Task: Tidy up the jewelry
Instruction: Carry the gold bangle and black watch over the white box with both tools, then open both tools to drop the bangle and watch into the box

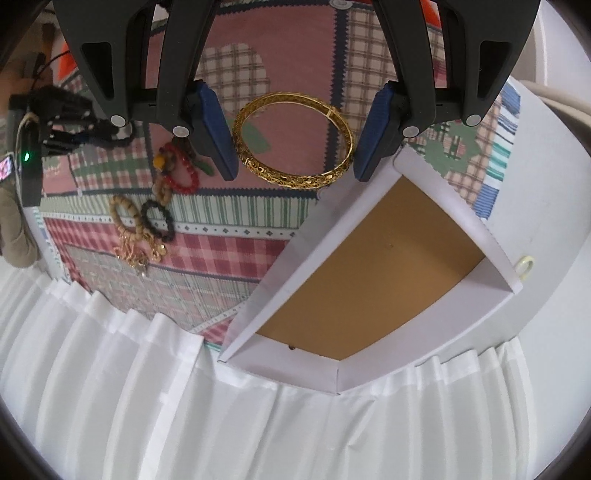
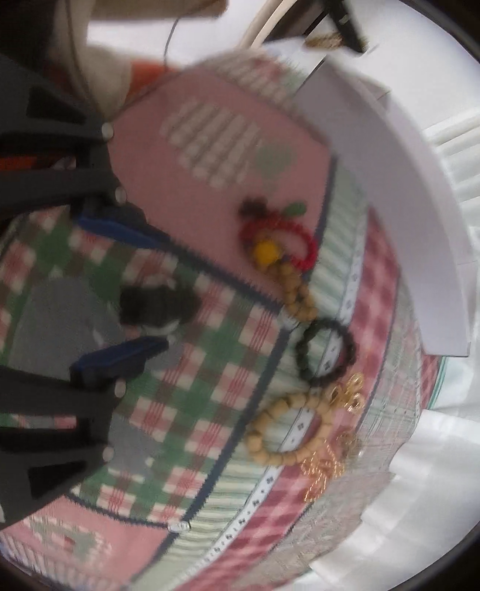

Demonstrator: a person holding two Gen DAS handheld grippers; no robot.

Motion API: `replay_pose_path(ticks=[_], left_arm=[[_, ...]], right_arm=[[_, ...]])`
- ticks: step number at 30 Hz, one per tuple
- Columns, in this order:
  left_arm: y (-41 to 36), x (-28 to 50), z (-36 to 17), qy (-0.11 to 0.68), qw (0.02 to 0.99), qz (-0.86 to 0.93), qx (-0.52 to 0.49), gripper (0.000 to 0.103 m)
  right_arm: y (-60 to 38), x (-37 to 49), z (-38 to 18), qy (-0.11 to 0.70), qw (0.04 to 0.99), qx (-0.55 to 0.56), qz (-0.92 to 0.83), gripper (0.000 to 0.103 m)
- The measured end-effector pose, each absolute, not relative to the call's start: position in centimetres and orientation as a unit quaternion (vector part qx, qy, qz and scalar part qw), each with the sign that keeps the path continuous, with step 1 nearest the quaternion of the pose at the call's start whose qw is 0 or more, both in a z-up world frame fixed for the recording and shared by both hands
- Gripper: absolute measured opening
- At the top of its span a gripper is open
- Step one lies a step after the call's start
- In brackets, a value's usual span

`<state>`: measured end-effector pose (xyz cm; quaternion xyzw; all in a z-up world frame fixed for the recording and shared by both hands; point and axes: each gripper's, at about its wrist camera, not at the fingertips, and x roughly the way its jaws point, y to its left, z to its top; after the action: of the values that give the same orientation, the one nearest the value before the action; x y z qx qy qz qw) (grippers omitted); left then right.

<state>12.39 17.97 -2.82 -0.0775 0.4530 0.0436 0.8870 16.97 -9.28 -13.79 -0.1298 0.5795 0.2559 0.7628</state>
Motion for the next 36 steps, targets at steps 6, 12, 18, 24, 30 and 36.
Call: replay_pose_path(ticks=[6,12,18,24,30,36], left_arm=[[19.8,12.6,-0.9,0.440,0.893,0.057,-0.080,0.066],[24.1,15.5,0.7,0.430,0.892,0.107,-0.095,0.066],[28.0,19.7,-1.5,0.444,0.874,0.161,-0.116,0.066],[30.4,22.0,-5.4,0.470,0.852,0.175,-0.148,0.066],[30.9,22.4,-7.3,0.484,0.843,0.191,-0.139,0.076],[30.3,21.1,-6.2,0.460,0.856,0.199,-0.128,0.092]], right_arm=[[-8.1,18.4,-7.5,0.529,0.787,-0.098,0.301,0.019],[-1.3,22.8,0.5,0.453,0.802,-0.058,0.385,0.019],[8.8,28.9,1.9,0.418,0.798,-0.050,0.432,0.019],[16.6,33.4,-3.2,0.455,0.779,-0.065,0.427,0.019],[18.3,33.5,-5.8,0.472,0.770,-0.066,0.425,0.023],[16.9,32.3,-3.5,0.433,0.793,-0.059,0.424,0.047]])
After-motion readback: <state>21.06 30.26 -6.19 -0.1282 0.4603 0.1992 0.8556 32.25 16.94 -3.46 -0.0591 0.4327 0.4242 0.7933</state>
